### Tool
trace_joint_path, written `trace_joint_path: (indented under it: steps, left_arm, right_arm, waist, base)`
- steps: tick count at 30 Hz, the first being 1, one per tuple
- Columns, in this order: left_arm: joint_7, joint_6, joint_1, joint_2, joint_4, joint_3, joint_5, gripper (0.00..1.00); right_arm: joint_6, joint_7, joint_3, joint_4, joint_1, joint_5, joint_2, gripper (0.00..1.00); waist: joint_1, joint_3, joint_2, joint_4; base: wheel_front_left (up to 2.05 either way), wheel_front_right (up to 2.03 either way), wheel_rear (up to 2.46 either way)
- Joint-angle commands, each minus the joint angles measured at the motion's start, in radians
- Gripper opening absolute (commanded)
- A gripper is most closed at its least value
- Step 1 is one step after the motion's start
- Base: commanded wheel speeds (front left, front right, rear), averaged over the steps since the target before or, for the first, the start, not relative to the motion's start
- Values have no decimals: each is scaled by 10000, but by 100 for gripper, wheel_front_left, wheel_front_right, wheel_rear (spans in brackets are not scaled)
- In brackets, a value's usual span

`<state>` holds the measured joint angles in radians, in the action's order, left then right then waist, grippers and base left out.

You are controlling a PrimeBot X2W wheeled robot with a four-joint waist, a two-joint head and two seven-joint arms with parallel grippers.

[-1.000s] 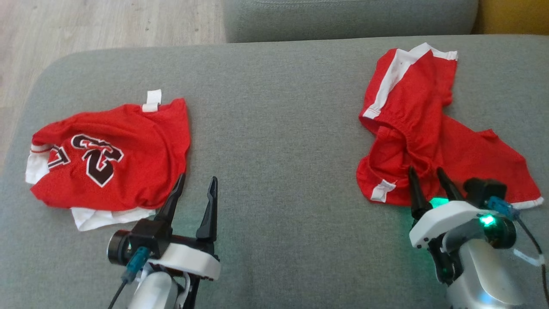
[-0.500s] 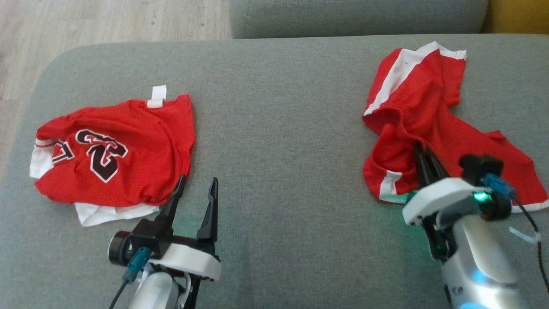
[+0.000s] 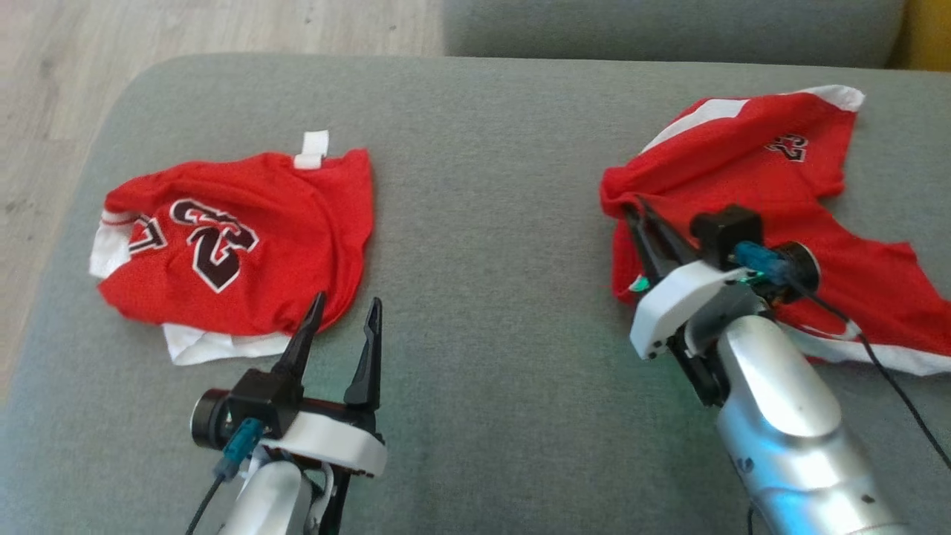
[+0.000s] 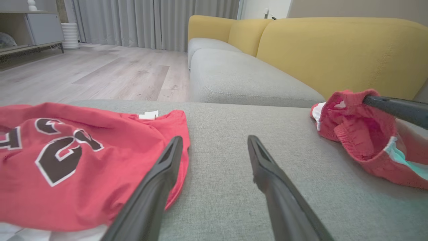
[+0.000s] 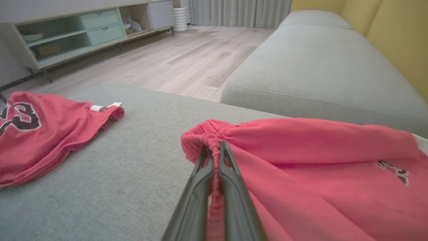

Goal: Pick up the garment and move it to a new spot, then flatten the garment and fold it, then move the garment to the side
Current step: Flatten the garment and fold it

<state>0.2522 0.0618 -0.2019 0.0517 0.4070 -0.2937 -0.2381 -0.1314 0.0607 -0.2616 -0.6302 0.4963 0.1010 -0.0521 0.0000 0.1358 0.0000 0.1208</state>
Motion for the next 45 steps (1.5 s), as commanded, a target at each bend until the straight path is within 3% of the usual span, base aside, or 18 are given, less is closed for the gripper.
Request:
trace_joint_path:
  steps: [1, 4, 5, 6, 7, 19, 34, 45]
  left_arm:
    - [95, 12, -376, 3, -277, 211, -55, 100]
    - [95, 7, -405, -2, -261, 182, -91, 100]
    - [95, 4, -412, -3, -257, 178, -104, 100]
    - [95, -1, -417, -5, -251, 173, -117, 100]
    - [95, -2, -418, -6, -246, 171, -128, 100]
    - [95, -66, -408, 7, -398, 437, -39, 100]
    - [95, 103, -292, 74, -586, 425, 172, 100]
    - [-49, 431, -999, 67, -176, -449, 405, 100]
  right_arm:
    - [7, -43, -390, 121, 461, -97, 18, 0]
    - [7, -127, -796, -332, 669, -77, 18, 0]
    - [7, -148, -881, -508, 738, -97, 18, 4]
    - [7, -131, -964, -667, 809, -204, 18, 47]
    - [7, -86, -1015, -804, 861, -245, 18, 100]
    - [7, 884, -394, -709, 387, 219, 18, 100]
    - [7, 1858, 3258, 1756, -2595, -440, 18, 100]
    - [7, 1981, 3506, 2731, -3267, -184, 18, 100]
  waist:
    - [0, 97, 0, 181]
    - [0, 172, 0, 368]
    - [0, 185, 0, 411]
    - [0, 197, 0, 448]
    - [0, 203, 0, 470]
    - [0, -39, 0, -201]
    - [0, -430, 0, -2080]
    - [0, 181, 0, -2630]
  base:
    - [0, 0, 0]
    - [0, 0, 0]
    - [0, 0, 0]
    - [0, 0, 0]
    - [0, 0, 0]
    - [0, 0, 0]
    - [0, 0, 0]
    - [0, 0, 0]
